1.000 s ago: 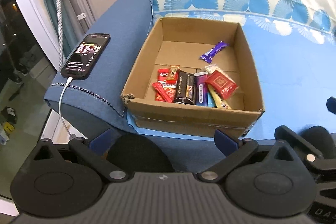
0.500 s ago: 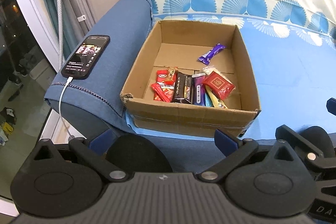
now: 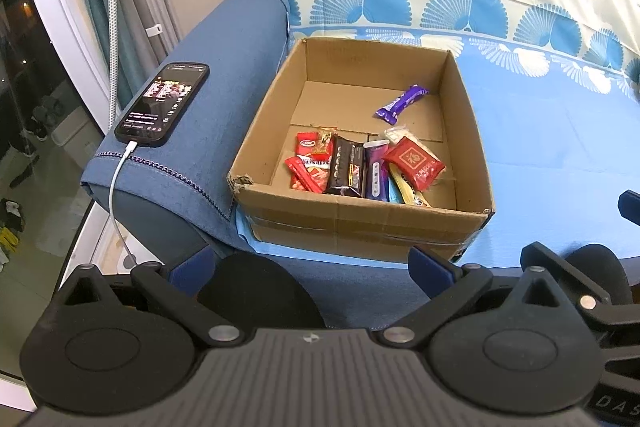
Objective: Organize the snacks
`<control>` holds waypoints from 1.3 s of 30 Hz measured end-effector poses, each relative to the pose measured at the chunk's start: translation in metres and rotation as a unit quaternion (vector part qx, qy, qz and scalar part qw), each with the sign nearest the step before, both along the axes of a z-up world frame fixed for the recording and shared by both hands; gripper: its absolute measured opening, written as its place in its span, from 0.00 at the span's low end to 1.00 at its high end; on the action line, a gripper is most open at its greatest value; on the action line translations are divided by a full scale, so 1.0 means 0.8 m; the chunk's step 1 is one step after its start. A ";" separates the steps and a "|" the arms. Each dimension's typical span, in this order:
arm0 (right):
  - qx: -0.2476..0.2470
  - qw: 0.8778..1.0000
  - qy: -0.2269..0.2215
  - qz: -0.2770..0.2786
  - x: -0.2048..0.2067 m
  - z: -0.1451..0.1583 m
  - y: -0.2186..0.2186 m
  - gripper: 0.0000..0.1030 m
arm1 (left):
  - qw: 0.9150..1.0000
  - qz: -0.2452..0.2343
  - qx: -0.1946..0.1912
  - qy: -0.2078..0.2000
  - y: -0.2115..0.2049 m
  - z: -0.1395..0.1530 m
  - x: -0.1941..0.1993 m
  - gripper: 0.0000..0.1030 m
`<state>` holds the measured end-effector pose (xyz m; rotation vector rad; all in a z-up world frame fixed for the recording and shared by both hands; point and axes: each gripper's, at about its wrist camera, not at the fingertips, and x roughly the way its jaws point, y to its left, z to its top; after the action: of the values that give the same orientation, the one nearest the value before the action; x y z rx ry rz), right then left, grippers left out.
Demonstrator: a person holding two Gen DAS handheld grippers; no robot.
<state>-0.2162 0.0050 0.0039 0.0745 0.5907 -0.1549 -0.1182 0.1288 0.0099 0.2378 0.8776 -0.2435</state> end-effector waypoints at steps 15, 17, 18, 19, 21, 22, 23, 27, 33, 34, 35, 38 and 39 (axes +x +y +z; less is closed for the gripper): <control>-0.005 1.000 -0.003 0.002 -0.002 0.002 0.002 0.99 | 1.000 0.001 -0.001 -0.001 0.002 0.001 0.000 1.00; -0.005 1.000 -0.003 0.002 -0.003 0.003 0.002 0.99 | 1.000 0.001 -0.002 -0.002 0.002 0.001 0.000 1.00; -0.005 1.000 -0.003 0.002 -0.003 0.003 0.002 0.99 | 1.000 0.000 -0.001 -0.001 0.002 0.001 0.000 1.00; -0.006 1.000 -0.003 0.002 -0.003 0.003 0.002 0.99 | 1.000 0.000 -0.001 -0.001 0.002 0.001 0.000 1.00; -0.005 1.000 -0.003 0.002 -0.003 0.003 0.002 0.99 | 1.000 0.000 -0.001 -0.001 0.002 0.001 0.000 1.00; -0.005 1.000 -0.003 0.002 -0.002 0.003 0.003 0.99 | 1.000 0.000 -0.001 -0.001 0.002 0.001 0.000 1.00; -0.005 1.000 -0.003 0.002 -0.003 0.003 0.002 0.99 | 1.000 0.000 -0.001 -0.002 0.002 0.001 0.000 1.00; -0.006 1.000 -0.003 0.002 -0.003 0.003 0.002 0.99 | 1.000 0.000 -0.001 -0.001 0.003 0.002 0.000 1.00; -0.006 1.000 -0.003 0.002 -0.002 0.003 0.003 0.99 | 1.000 0.000 -0.001 -0.001 0.002 0.002 0.000 1.00; -0.006 1.000 -0.003 0.002 -0.002 0.003 0.003 0.99 | 1.000 0.000 -0.001 -0.001 0.003 0.002 0.000 1.00; -0.006 1.000 -0.003 0.002 -0.002 0.003 0.003 0.99 | 1.000 0.000 -0.001 -0.001 0.002 0.002 0.000 1.00; -0.006 1.000 -0.003 0.002 -0.002 0.003 0.003 0.99 | 1.000 0.000 -0.001 -0.001 0.002 0.002 0.000 1.00; -0.006 1.000 -0.003 0.002 -0.002 0.003 0.003 0.99 | 1.000 0.000 -0.001 -0.001 0.002 0.002 0.000 1.00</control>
<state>-0.2180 0.0075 0.0063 0.0630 0.5837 -0.1548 -0.1183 0.1306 0.0112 0.2358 0.8746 -0.2434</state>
